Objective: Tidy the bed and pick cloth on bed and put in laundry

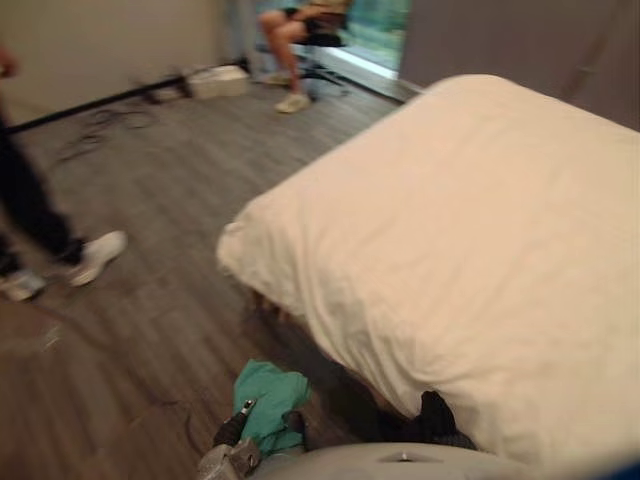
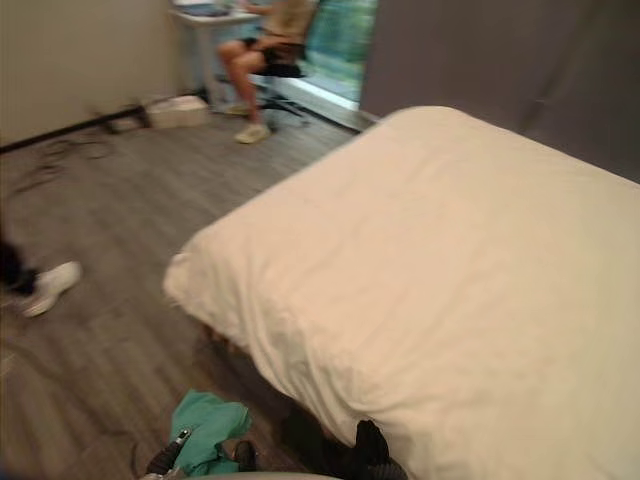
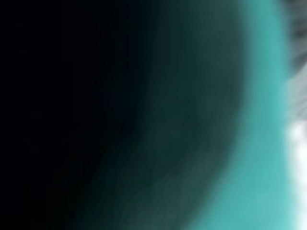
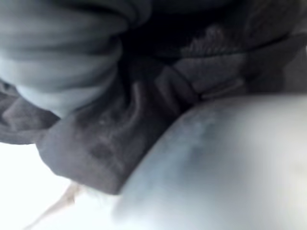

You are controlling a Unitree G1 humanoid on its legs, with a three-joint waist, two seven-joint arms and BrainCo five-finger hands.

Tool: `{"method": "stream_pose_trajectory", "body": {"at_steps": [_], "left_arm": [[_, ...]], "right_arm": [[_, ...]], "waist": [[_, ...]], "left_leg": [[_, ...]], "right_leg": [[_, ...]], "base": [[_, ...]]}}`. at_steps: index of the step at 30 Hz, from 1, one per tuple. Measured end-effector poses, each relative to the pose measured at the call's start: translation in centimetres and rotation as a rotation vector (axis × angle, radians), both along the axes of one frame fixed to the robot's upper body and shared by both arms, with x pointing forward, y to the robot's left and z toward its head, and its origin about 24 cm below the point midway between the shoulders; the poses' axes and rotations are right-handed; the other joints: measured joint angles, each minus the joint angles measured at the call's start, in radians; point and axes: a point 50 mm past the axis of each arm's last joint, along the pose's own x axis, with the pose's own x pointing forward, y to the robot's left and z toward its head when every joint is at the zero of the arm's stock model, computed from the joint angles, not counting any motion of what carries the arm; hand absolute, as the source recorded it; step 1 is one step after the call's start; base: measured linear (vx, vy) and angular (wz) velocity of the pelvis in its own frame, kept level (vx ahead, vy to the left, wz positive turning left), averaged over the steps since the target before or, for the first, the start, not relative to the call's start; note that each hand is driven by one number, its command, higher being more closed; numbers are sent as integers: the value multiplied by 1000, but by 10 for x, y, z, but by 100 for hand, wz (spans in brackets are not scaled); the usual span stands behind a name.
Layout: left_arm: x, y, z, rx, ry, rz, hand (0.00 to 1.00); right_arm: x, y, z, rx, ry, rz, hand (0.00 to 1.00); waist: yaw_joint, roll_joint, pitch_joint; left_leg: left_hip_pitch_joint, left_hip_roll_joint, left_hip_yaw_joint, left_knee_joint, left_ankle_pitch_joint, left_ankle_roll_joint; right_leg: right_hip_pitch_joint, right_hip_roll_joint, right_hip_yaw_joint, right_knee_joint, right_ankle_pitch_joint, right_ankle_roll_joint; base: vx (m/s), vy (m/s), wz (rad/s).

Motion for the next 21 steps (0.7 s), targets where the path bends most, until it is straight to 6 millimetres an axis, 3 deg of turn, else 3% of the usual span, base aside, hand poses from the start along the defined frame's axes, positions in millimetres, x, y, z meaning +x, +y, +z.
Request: {"method": "stream_pose_trajectory", "body": {"at_steps": [1, 2, 3, 4, 5, 6, 7, 8, 10, 12, 13, 14, 16, 18, 19, 21], "left_arm": [[12, -7, 2, -9, -22, -36, 100], [15, -2, 3, 12, -28, -56, 100], [16, 4, 2, 31, 1, -94, 100], [19, 3, 2, 30, -5, -129, 100], [20, 1, 2, 25, -2, -142, 100], [21, -3, 2, 15, 4, -170, 100], [19, -16, 0, -6, 13, -214, 100], [21, -21, 0, -12, 10, -242, 100], [27, -16, 2, 12, 4, -292, 100], [24, -3, 1, 50, 30, -324, 100], [22, 0, 0, 57, 41, -326, 100], [20, 1, 0, 63, 50, -342, 100], [20, -1, -1, 64, 47, -360, 100], [20, -6, -1, 53, 45, -364, 100], [20, -6, -2, 53, 50, -365, 100], [22, -5, -2, 56, 61, -375, 100]], "right_arm": [[5, -4, 1, -7, -1, -4, 100], [10, 0, 1, 5, -12, -5, 100], [13, 5, 0, 23, -14, -32, 100], [13, 11, -1, 46, -2, -51, 100], [15, 12, 0, 52, -8, -60, 100], [19, 9, 1, 61, -19, -90, 100], [18, 3, 1, 65, -16, -133, 100], [14, 0, 1, 62, -3, -158, 100], [19, 9, -1, 88, 1, -202, 100], [23, 30, -2, 146, -8, -222, 100], [24, 32, -2, 152, -14, -221, 100], [25, 32, -2, 155, -23, -231, 100], [23, 28, -2, 153, -27, -257, 100], [22, 21, -1, 148, -42, -304, 100], [21, 20, -1, 147, -49, -320, 100], [22, 19, -1, 156, -58, -354, 100]], "waist": [[-19, -2, 12], [-17, -21, 7], [-32, -53, 11], [-14, -73, 10], [-17, -73, 10], [-29, -54, 15], [-31, -13, 7], [-31, -4, 5], [-17, -15, 13], [-13, -63, 39], [-13, -64, 42], [-14, -65, 42], [-16, -53, 47], [-21, -31, 52], [-31, -20, 52], [-31, -24, 56]], "left_leg": [[12, -31, -70, -78, 16, -53], [16, -58, -34, -97, -11, -53], [24, -60, 73, -49, -65, -38], [50, -45, 131, 5, -75, -56], [65, -36, 150, 20, -76, -72], [99, -9, 146, 12, -37, -132], [124, 13, 72, -51, 8, -195], [125, 1, 49, -86, 5, -186], [141, -31, 9, -164, 42, -182], [158, -49, -20, -168, 39, -185], [158, -51, -26, -170, 38, -186], [163, -48, -49, -170, 38, -186], [167, -53, -83, -170, 34, -193], [167, -48, -157, -168, 14, -197], [147, -37, -202, -167, 19, -184], [132, -30, -268, -168, 30, -170]], "right_leg": [[-25, 62, 16, -111, -34, -26], [-41, 55, 13, -219, 13, -34], [-12, 5, -102, -221, 43, 4], [-3, -46, -145, -205, 44, 10], [5, -63, -171, -200, 48, 17], [26, -77, -219, -195, 53, 29], [33, -66, -255, -188, 56, 38], [30, -65, -266, -187, 65, 51], [34, -76, -289, -190, 106, 79], [62, -89, -300, -183, 123, 87], [65, -91, -304, -180, 134, 87], [71, -88, -314, -176, 184, 92], [71, -94, -311, -143, 204, 85], [29, -106, -232, -32, 184, 27], [-13, -55, -95, -25, 111, 13], [-51, 37, 78, -81, 54, 7]], "base": [[-536, 128, 217], [-496, 110, 243], [-180, 38, 181], [23, 7, 165], [128, 3, 119], [140, 106, 146], [103, 194, 145], [61, 320, 111], [38, 275, 59], [48, 138, 33], [57, 163, 33], [38, 149, 29], [37, 155, 37], [-23, 203, 70], [-97, 184, 89], [-202, 99, 114]]}}
